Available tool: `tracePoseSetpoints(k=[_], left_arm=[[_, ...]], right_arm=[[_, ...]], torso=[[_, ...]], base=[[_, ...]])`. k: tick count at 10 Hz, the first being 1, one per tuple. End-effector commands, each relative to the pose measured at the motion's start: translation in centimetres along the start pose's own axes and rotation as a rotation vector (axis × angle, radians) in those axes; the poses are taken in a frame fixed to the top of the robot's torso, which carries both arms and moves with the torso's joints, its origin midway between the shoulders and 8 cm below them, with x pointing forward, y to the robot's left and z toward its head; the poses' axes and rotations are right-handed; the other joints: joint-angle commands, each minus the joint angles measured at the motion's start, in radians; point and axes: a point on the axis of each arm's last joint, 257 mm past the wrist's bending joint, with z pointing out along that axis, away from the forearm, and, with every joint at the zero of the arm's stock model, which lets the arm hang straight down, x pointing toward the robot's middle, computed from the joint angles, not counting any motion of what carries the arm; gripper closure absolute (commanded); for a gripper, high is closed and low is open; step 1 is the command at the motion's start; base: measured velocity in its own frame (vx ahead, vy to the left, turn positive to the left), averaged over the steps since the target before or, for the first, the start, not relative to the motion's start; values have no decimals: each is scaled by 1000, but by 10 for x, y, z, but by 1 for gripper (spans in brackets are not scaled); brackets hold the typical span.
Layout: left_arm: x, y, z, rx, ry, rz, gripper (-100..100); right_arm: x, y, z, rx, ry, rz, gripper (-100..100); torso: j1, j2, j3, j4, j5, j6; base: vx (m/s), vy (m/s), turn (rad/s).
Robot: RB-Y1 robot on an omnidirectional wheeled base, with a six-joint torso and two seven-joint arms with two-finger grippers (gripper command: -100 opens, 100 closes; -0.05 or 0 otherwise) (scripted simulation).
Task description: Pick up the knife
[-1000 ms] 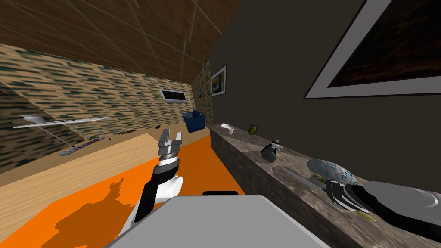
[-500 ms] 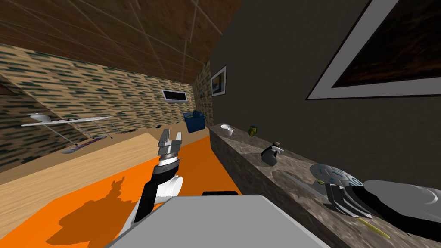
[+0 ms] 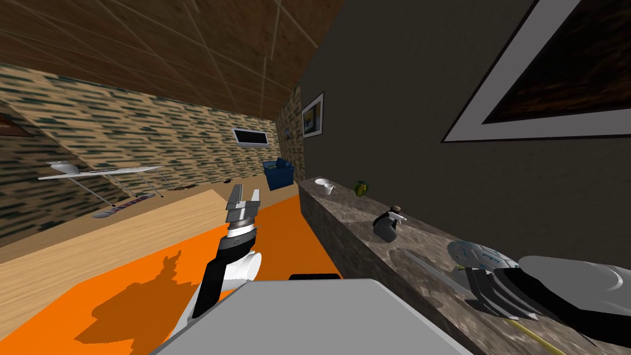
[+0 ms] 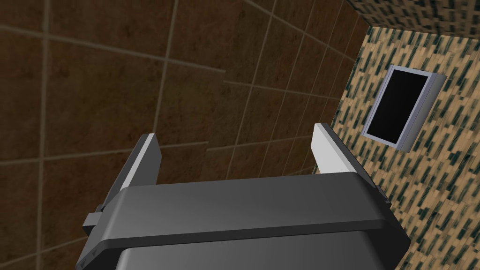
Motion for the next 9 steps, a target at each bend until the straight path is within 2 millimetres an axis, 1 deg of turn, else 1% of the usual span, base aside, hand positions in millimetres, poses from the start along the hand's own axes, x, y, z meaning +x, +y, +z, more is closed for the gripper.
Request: tracePoseSetpoints(k=[1,5,6,7,8,9], left_arm=[[0,0,0,0,0,0,0],[0,0,0,0,0,0,0],[0,0,0,0,0,0,0],[0,0,0,0,0,0,0],[0,0,0,0,0,0,0],[0,0,0,0,0,0,0]], right_arm=[[-3,16,-4,-52,2,12,-100],[-6,46,-12,-155,11,42,-100],[-5,41,-11,-137,9,37,-100],[-6,43,-11,-142,9,38,0],[1,42,-4,-127,10,44,-100],[4,42,-1,-119,10,47,-100]], torso=[[0,0,0,0,0,0],[-3,-3,-2,-1,-2,-2],[-3,-2,-2,-1,-2,-2],[-2,-1,-1,0,-2,-1],[-2,-1,-1,0,-2,-2],[-1,0,0,0,-2,-2]], base=[[64,-72,28],[41,-62,27],[12,-27,10],[0,0,0],[-19,35,41],[-20,64,41]])
